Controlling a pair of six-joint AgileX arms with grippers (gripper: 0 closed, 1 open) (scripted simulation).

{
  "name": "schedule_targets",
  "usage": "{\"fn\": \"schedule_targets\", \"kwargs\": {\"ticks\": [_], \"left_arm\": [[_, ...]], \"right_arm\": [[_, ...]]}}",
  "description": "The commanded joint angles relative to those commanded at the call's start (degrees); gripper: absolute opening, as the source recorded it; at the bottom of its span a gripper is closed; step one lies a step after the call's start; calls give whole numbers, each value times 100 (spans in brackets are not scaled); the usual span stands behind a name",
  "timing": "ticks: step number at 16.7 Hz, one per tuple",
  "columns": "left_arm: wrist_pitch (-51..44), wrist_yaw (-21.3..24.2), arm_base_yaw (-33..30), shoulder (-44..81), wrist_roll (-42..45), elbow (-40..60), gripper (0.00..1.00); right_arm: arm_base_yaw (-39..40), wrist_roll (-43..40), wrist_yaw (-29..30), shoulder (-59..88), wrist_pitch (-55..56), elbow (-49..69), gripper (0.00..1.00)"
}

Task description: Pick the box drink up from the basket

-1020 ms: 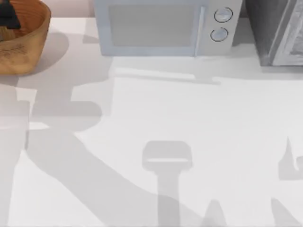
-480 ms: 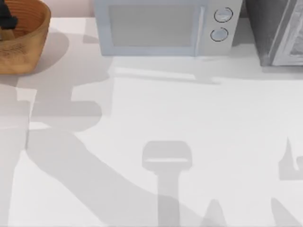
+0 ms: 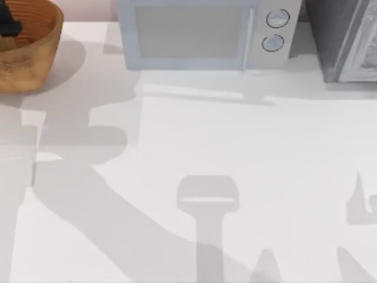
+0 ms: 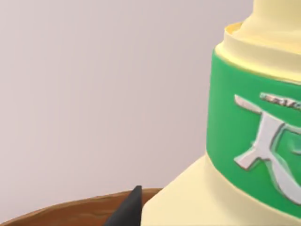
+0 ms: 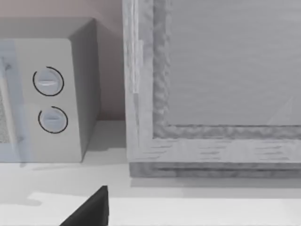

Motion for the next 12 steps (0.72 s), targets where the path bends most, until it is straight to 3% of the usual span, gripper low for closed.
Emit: {"fn": "schedule_targets", "kwargs": {"ticks": [12], "left_arm": [[-356,-7,41,-237,-6,101,0]], "right_arm": [[0,0,0,0,0,0,100]]}}
